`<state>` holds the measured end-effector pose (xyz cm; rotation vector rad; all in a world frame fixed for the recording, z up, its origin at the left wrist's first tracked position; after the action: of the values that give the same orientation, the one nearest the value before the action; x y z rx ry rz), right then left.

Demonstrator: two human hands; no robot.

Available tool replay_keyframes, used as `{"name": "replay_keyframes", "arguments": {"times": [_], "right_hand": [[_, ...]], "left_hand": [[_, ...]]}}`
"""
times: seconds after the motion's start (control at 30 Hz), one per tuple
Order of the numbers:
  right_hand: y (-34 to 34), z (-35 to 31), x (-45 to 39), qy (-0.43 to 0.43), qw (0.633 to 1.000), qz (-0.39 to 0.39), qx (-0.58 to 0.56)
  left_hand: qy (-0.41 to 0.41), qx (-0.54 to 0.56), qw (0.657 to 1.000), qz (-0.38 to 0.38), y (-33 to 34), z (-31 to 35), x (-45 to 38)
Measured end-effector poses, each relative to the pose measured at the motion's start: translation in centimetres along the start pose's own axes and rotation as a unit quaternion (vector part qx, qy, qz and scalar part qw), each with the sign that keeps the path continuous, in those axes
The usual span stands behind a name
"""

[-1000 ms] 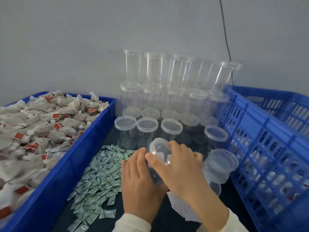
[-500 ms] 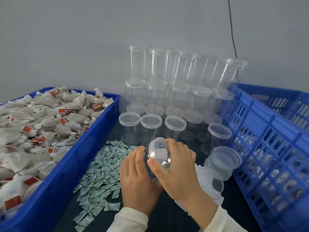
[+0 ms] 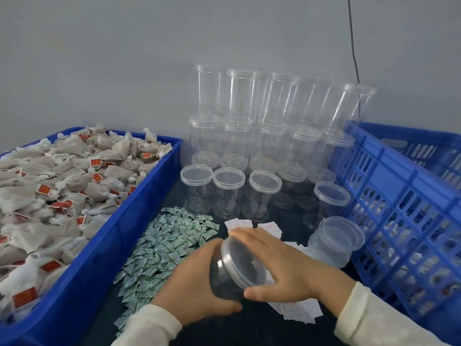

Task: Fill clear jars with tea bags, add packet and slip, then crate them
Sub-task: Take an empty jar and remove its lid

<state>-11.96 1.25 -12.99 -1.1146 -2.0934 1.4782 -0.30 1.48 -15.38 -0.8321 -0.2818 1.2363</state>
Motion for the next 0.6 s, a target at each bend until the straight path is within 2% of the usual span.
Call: {"name": "replay_keyframes", "arguments": {"times": [0.07, 0.1, 0.17, 0.2, 0.23, 0.33, 0.47, 0.6], "right_hand": [[0.3, 1.7, 0.2, 0.131, 0.982, -0.018, -0.138], [0.5, 2.5, 0.4, 0.209, 0.952, -0.011, -0.225], [1.6, 3.4, 1.0, 0.336, 0.875, -0.024, -0.347], [2.1, 3.4, 1.2, 0.360, 0.853, -0.031, -0.377], [2.4, 3.2, 1.2, 0.361, 0.847, -0.033, -0.390], [2.1, 3.1, 1.1, 0.316, 0.875, -0.017, -0.366], [0.3, 2.3, 0.8, 0.200, 0.944, -0.022, -0.262], [-1.6, 1.3, 0.7, 0.119, 0.981, -0.021, -0.151]], "left_hand": [[0.046, -0.215, 0.974, 0.063, -1.5, 1.6, -0.2], [0.067, -0.287, 0.952, 0.080, -1.6, 2.8, -0.2], [0.115, -0.345, 0.922, 0.138, -1.2, 4.7, -0.1], [0.131, -0.352, 0.915, 0.150, -0.8, 5.1, 0.0], [0.142, -0.358, 0.909, 0.159, -0.5, 5.3, 0.1], [0.141, -0.347, 0.911, 0.173, 0.0, 4.7, 0.4], [0.105, -0.290, 0.933, 0.185, -0.5, 3.5, 0.5], [0.078, -0.253, 0.948, 0.177, -1.0, 2.7, 0.6]]}}
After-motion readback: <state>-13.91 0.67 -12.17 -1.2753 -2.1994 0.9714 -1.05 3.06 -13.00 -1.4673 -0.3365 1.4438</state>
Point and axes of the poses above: each hand's wrist, its own x-axis away from the middle knuckle, its own y-axis out of the palm, z = x × y, the point moved 9 cm from there along -x, towards the middle knuckle, and after that the axes turned 6 degrees about z, right-handed, at the moved point
